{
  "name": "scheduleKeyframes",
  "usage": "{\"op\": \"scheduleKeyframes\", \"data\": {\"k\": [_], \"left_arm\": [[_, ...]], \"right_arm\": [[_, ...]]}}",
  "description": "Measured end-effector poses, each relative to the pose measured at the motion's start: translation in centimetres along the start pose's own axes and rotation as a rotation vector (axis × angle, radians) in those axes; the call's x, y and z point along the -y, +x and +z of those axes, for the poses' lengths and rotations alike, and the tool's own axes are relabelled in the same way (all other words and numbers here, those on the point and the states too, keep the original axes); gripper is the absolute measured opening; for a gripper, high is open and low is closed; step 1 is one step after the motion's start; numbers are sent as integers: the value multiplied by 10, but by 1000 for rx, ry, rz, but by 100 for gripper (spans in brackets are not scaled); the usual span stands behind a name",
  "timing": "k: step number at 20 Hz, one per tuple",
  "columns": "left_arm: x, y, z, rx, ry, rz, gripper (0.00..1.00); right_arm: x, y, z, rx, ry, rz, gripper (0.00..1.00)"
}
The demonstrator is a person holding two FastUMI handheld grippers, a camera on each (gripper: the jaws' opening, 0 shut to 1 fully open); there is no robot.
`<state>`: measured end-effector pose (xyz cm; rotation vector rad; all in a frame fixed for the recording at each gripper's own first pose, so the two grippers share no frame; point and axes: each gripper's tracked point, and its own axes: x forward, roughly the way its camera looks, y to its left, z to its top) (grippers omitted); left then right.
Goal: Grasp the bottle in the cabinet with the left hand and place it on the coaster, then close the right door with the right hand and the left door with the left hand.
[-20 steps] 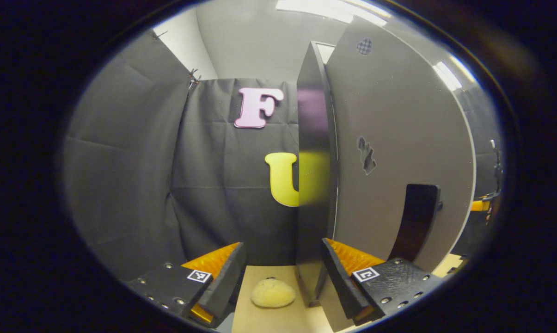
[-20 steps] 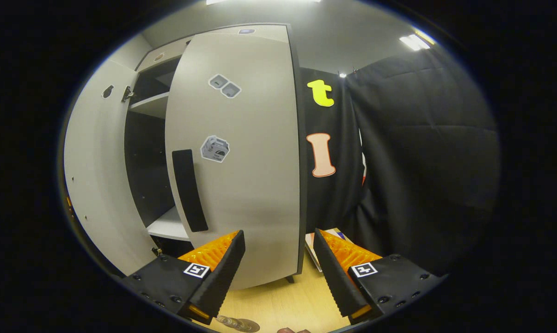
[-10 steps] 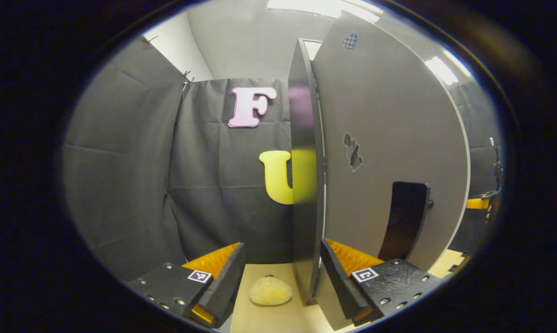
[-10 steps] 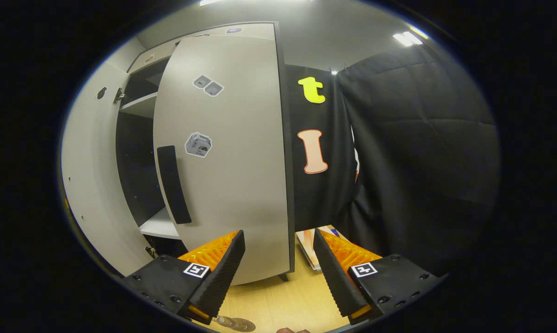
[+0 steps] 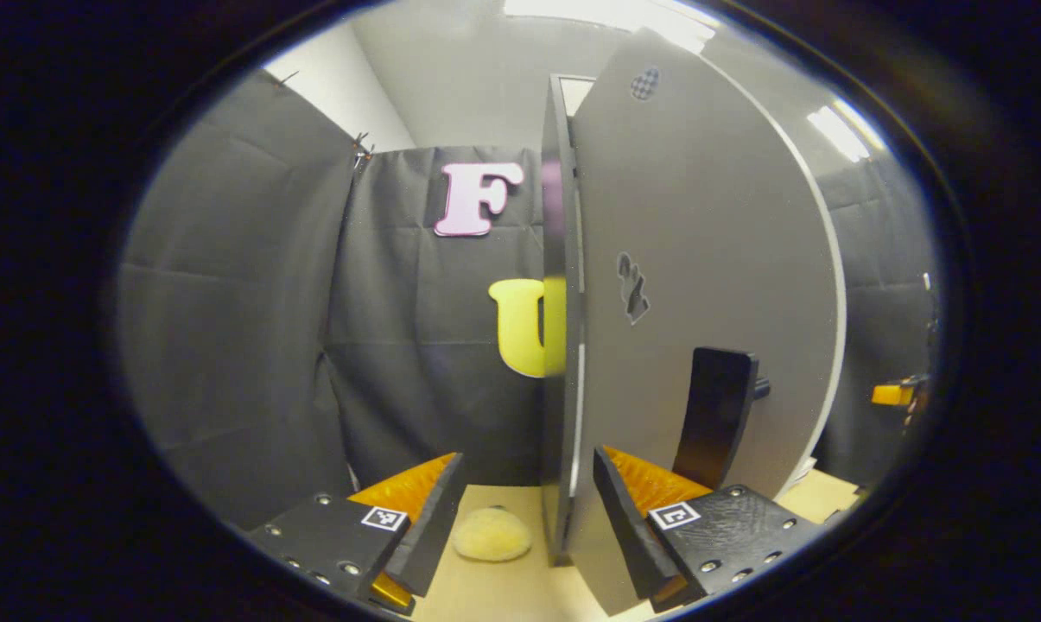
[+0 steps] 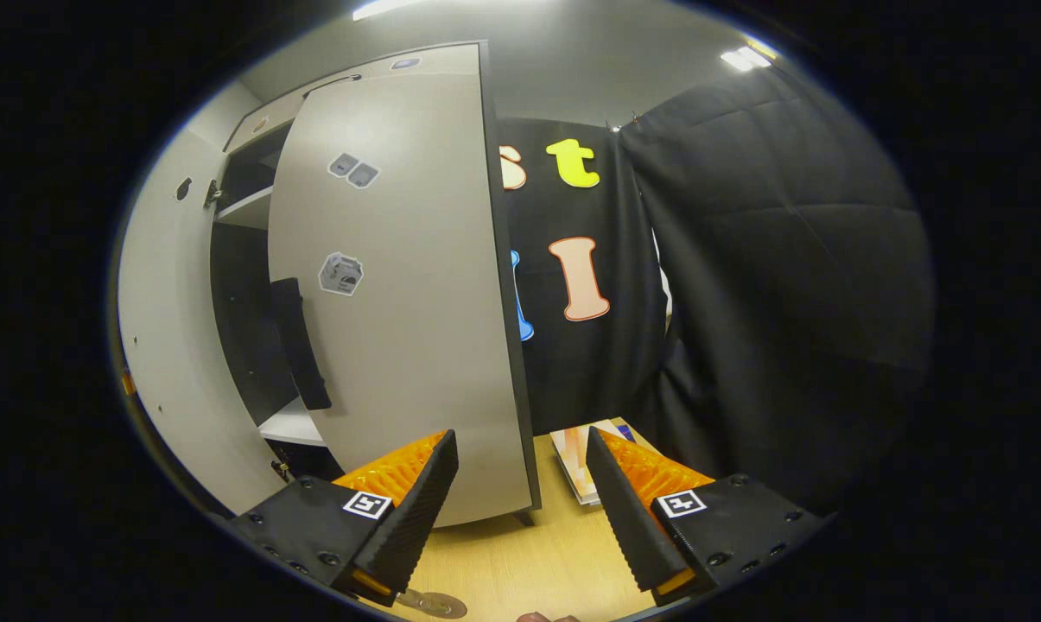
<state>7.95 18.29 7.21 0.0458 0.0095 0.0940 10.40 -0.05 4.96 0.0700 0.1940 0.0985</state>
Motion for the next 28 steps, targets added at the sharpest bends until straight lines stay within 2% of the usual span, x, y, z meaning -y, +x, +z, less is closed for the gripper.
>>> {"op": "scheduleKeyframes", "data": {"k": [1,2,3,6,7,12,15,17,19,22,25,28], "left_arm": [[8,1,4,2,29,5,92],[15,1,4,0,53,10,80],[24,3,6,-2,71,13,92],[60,9,8,-9,95,6,92],[72,13,11,-11,100,3,92],[144,33,5,-6,78,-56,93],[156,34,5,-3,76,13,93],[156,29,7,7,17,35,93],[160,20,5,11,-74,21,94],[158,20,7,27,-145,28,93],[154,13,11,33,-130,66,92],[150,14,12,37,-100,102,86]], "right_arm": [[4,0,0,-3,6,1,92],[9,-1,-2,-9,13,4,96],[13,-3,-3,-11,19,6,96],[33,-10,-4,-10,24,-6,92],[41,-13,-5,-12,28,-13,96],[78,-28,-7,-13,62,-46,98],[104,-41,-4,0,49,-74,97],[120,-48,-5,2,35,-91,97],[128,-50,-7,-8,24,-90,97],[133,-48,-8,-20,14,-59,97],[127,-43,-1,-11,-14,6,97],[108,-30,11,11,-48,91,97]]}}
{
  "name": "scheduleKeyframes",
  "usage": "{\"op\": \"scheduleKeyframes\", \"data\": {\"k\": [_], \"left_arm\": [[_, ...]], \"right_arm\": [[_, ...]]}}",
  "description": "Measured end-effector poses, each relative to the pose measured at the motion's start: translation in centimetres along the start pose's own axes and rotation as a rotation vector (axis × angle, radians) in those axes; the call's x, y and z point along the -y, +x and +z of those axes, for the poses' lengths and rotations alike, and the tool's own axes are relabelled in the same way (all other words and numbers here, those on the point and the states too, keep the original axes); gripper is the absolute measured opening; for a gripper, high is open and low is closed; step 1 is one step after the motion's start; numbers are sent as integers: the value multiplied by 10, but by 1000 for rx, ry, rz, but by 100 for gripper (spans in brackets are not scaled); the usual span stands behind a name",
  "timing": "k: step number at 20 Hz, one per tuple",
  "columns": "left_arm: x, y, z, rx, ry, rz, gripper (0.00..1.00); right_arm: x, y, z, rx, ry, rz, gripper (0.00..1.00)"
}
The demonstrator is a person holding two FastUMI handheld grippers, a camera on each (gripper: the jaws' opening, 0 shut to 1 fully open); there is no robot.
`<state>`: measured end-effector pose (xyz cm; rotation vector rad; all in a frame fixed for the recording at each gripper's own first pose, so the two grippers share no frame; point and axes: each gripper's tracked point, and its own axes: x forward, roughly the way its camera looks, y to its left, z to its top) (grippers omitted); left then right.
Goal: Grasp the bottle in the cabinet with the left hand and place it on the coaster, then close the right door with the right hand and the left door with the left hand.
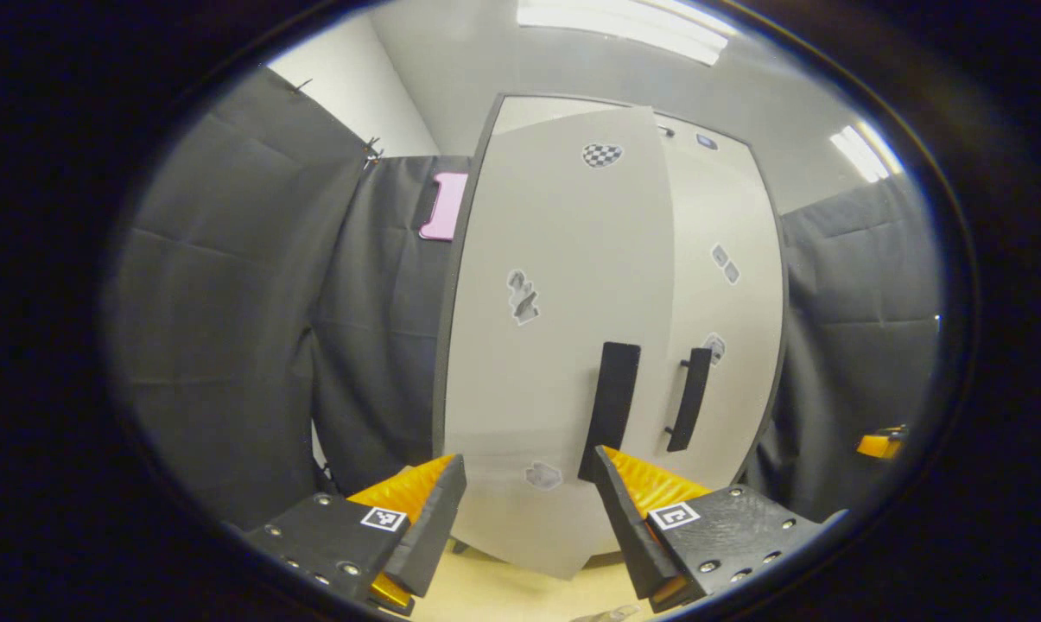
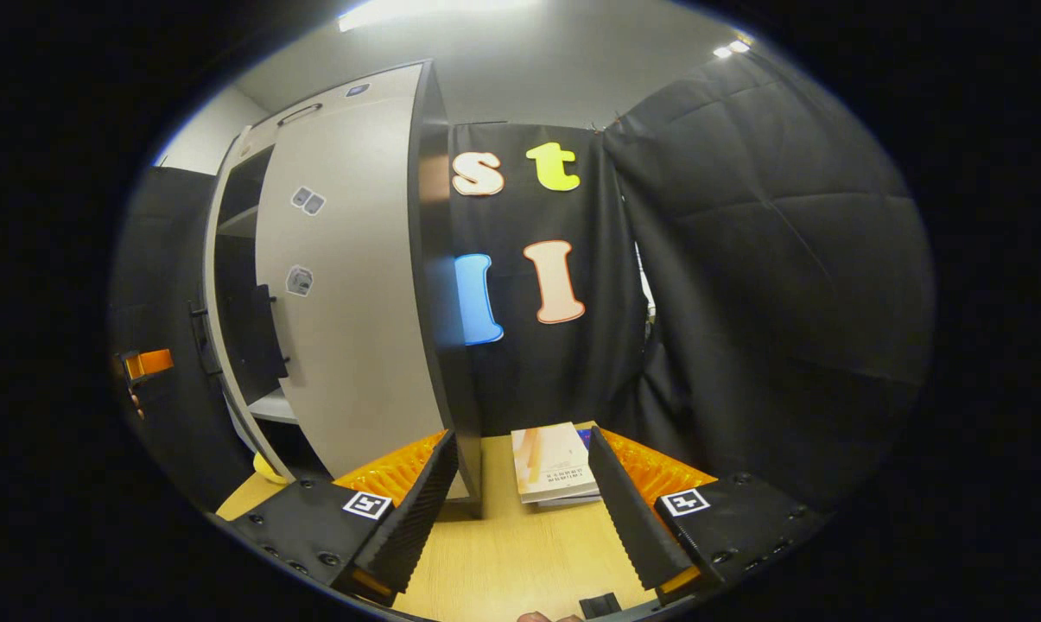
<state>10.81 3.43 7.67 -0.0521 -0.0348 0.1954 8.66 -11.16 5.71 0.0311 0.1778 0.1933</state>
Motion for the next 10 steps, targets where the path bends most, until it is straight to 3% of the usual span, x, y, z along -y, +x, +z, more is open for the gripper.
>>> {"op": "scheduleKeyframes", "data": {"k": [5,6,7,9,10], "left_arm": [[0,0,9,33,75,17,86],[0,-2,10,33,84,17,86],[0,-2,11,34,88,22,92],[-1,0,15,37,83,30,93],[-1,-1,14,35,76,32,86]], "right_arm": [[-35,11,10,14,-43,136,97],[-43,13,12,17,-48,154,92],[-51,14,13,23,-50,168,92],[-67,18,15,39,-55,189,92],[-75,20,15,38,-56,197,92]]}}
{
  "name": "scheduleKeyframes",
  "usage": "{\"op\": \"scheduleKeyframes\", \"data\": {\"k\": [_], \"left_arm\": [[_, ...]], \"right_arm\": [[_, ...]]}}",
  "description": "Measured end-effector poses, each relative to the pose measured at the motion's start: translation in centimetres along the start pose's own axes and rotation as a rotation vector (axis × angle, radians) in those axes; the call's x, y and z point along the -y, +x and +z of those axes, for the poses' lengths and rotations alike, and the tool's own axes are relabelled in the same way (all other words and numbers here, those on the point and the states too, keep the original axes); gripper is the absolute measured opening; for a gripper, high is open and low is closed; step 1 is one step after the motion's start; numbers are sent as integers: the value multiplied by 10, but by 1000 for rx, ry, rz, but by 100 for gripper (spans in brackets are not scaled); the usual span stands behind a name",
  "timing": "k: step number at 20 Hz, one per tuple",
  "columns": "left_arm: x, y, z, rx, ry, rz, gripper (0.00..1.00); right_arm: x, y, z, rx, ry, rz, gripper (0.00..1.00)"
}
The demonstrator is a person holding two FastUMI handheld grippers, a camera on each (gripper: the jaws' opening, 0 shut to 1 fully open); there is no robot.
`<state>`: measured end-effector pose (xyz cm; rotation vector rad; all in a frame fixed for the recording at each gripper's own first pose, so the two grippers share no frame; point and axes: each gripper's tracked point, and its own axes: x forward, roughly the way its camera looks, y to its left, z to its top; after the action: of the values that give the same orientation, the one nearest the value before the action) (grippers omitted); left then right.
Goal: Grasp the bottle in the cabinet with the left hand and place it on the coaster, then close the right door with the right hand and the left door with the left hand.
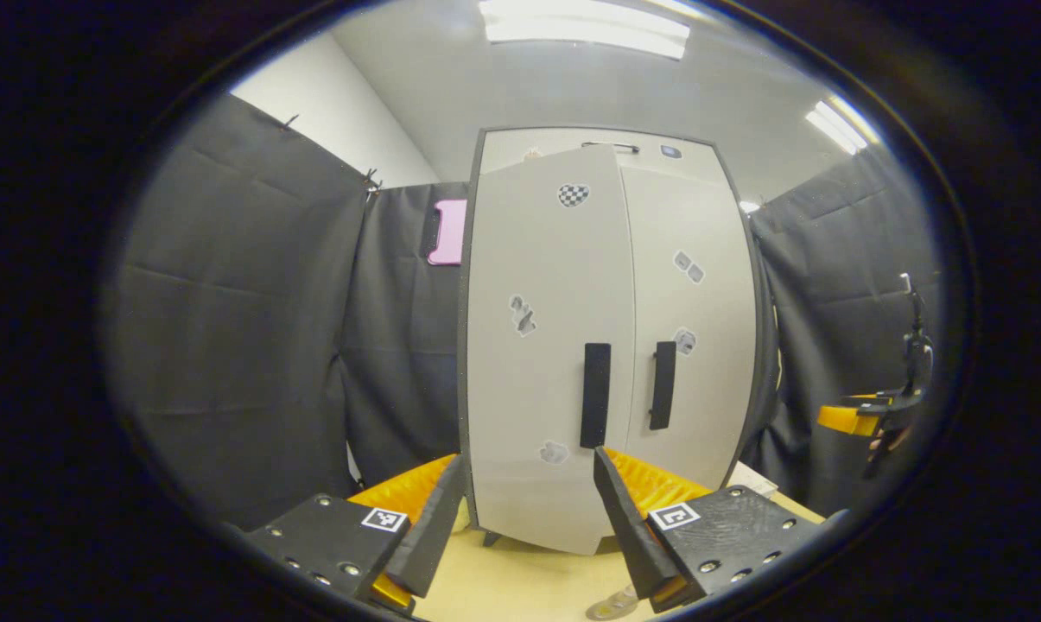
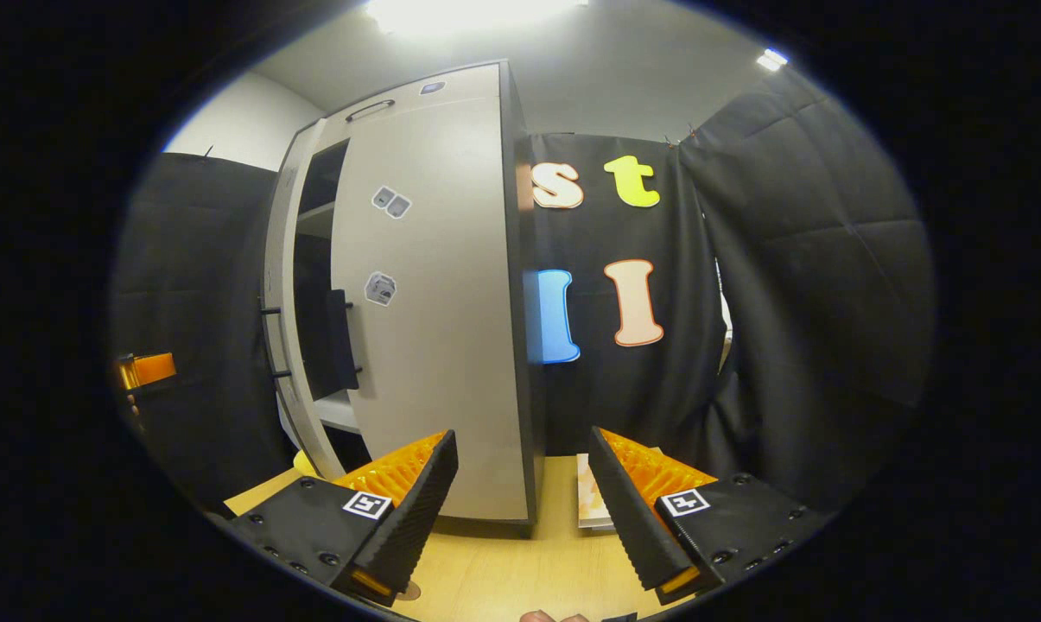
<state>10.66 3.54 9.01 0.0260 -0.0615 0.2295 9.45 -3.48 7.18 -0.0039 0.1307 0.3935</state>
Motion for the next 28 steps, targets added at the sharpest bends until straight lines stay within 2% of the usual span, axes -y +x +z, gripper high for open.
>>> {"op": "scheduleKeyframes", "data": {"k": [1,2,3,4,5,6,7,8,12,13,14,15,19,20,21,22,23,28], "left_arm": [[-1,1,1,-3,-7,0,86],[-3,0,-1,-3,-12,1,93],[-4,0,-1,-1,-17,3,93],[-6,-2,-2,-3,-26,8,92],[-9,-2,-3,2,-32,12,86],[-12,-1,-2,9,-37,15,86],[-14,-2,-3,13,-41,17,86],[-16,-1,-4,14,-44,16,86],[-25,2,-9,16,-39,18,86],[-25,3,-11,16,-45,9,86],[-25,4,-13,14,-51,1,86],[-24,3,-15,14,-55,-6,86],[-27,11,-17,17,-52,-20,86],[-26,12,-16,26,-58,-29,86],[-23,13,-14,34,-65,-44,86],[-21,17,-15,38,-69,-57,89],[-22,18,-14,40,-66,-60,86],[-24,19,-9,44,-55,-62,86]], "right_arm": [[-7,2,-2,-7,-1,8,92],[-14,5,-4,-16,0,15,97],[-18,4,-5,-23,0,16,97],[-22,6,-6,-29,1,14,97],[-24,2,-7,-32,2,11,97],[-27,2,-7,-28,2,5,92],[-29,1,-8,-26,2,-2,92],[-31,1,-10,-24,1,-11,97],[-35,-4,-20,-24,2,-47,97],[-37,-7,-24,-27,5,-50,92],[-37,-8,-26,-29,4,-58,92],[-37,-11,-28,-26,0,-68,97],[-38,-19,-32,-25,-5,-96,97],[-37,-21,-30,-22,-6,-103,92],[-35,-24,-31,-18,-9,-111,92],[-33,-26,-30,-14,-12,-121,97],[-30,-31,-29,-4,-12,-129,97],[-18,-40,-30,13,7,-149,97]]}}
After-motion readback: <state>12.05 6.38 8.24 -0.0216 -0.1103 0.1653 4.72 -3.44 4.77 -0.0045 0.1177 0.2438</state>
